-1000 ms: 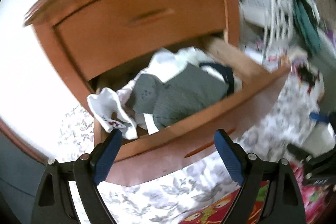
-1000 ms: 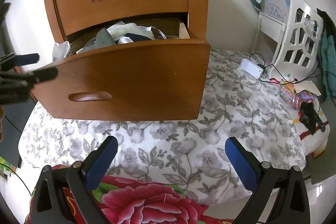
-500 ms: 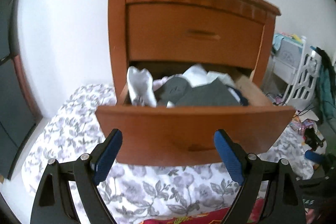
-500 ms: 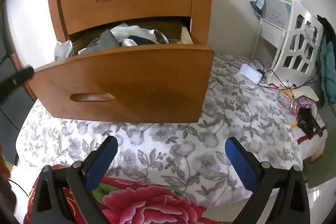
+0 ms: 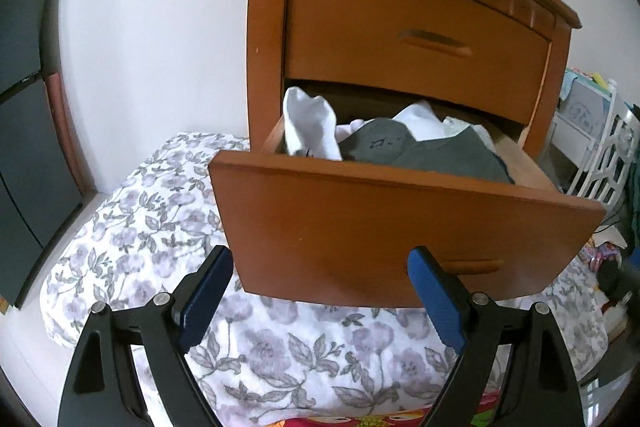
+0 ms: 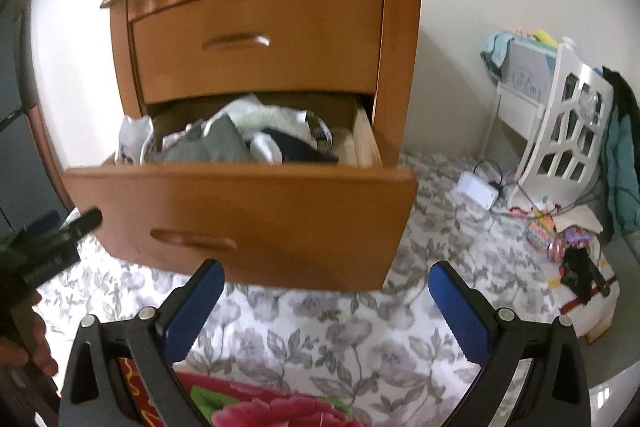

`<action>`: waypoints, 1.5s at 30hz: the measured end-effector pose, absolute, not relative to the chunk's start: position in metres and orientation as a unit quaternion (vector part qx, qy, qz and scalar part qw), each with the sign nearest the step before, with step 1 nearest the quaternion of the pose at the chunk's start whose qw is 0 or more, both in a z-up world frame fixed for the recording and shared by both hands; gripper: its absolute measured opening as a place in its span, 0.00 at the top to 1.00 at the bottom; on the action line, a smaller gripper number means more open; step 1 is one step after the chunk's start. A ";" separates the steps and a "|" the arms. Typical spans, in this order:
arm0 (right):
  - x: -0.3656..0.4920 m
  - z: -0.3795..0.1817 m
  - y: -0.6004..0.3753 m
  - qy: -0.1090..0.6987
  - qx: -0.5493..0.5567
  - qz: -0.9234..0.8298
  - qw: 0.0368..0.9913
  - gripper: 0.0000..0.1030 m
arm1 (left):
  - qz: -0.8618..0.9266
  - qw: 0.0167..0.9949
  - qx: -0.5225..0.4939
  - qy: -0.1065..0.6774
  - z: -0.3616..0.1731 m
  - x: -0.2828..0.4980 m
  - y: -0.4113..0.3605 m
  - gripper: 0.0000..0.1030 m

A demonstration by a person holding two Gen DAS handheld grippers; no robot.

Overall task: Take underwear out of drawer
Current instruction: 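Release the drawer with the left tool while moving the right tool toward the drawer, then grasp the grey cloth inside the drawer with the right tool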

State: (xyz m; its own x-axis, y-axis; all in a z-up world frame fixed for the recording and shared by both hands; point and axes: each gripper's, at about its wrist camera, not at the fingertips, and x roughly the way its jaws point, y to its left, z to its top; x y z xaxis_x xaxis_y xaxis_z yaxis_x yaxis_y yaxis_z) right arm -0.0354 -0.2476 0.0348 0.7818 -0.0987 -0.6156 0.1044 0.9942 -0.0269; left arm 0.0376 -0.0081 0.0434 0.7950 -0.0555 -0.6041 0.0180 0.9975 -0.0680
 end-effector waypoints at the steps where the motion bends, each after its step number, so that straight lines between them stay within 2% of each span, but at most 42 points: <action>1: -0.034 0.039 -0.247 0.320 0.003 -0.052 0.946 0.00 | -0.017 0.947 -0.027 0.320 0.042 0.038 -0.009 0.13; 11: 0.007 0.078 -0.245 0.302 -0.003 -0.013 0.953 0.00 | -0.019 0.947 -0.030 0.318 0.033 0.048 -0.008 0.13; 18: 0.059 0.092 -0.224 0.330 -0.009 0.052 0.942 0.00 | -0.025 0.945 -0.032 0.325 0.030 0.059 -0.009 0.13; 28: 0.120 0.065 -0.188 0.411 -0.048 0.104 0.905 0.19 | -0.017 0.943 -0.016 0.333 0.024 0.064 -0.014 0.13; 45: 0.159 0.027 -0.180 0.491 -0.011 0.153 0.857 0.51 | -0.017 0.941 0.007 0.338 0.018 0.066 -0.024 0.13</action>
State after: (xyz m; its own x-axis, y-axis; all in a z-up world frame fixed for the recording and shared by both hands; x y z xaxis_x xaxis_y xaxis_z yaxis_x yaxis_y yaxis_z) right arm 0.1586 -0.1801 0.0269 0.4703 0.2510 -0.8461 -0.2736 0.9529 0.1307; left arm 0.0661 -0.0237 0.0183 0.7707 -0.0267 -0.6366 0.0358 0.9994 0.0014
